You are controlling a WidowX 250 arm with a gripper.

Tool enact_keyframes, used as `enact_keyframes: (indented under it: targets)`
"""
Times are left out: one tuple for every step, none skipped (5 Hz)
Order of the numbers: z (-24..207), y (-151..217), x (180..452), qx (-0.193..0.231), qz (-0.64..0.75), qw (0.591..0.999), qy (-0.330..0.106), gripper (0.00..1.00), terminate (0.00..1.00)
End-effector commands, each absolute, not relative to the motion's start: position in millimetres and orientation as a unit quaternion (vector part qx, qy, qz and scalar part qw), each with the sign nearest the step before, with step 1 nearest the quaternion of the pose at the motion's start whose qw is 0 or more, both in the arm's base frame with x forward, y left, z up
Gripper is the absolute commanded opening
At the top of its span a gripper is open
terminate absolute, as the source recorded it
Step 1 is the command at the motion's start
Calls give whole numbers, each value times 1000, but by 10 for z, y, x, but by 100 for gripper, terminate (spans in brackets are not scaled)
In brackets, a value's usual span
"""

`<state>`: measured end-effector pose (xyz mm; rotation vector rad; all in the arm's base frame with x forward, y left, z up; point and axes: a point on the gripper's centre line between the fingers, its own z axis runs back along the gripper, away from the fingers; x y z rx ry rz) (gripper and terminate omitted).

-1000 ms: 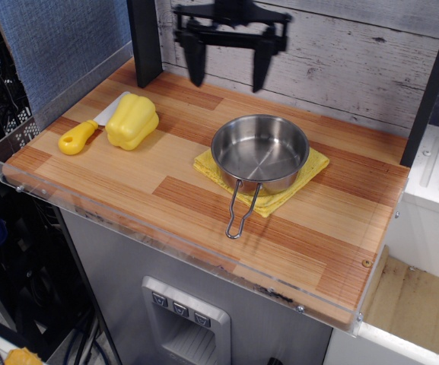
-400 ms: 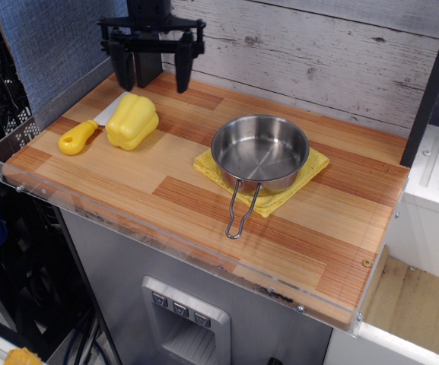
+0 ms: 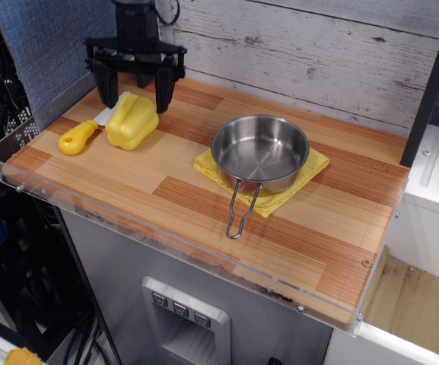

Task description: Put the yellow bell pepper inside the metal pot.

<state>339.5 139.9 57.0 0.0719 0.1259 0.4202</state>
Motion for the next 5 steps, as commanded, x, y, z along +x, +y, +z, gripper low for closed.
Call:
enact_keyframes:
  targets:
    - [494, 1648, 3405, 34, 235, 969, 71, 100, 0]
    - [395, 1651, 3440, 42, 238, 967, 85, 100, 0]
    - [353, 1623, 3456, 41, 237, 967, 87, 100, 0]
    - [365, 1565, 3452, 47, 233, 968, 83, 0, 0]
    - [543, 1471, 3409, 28, 235, 970, 52, 0, 0]
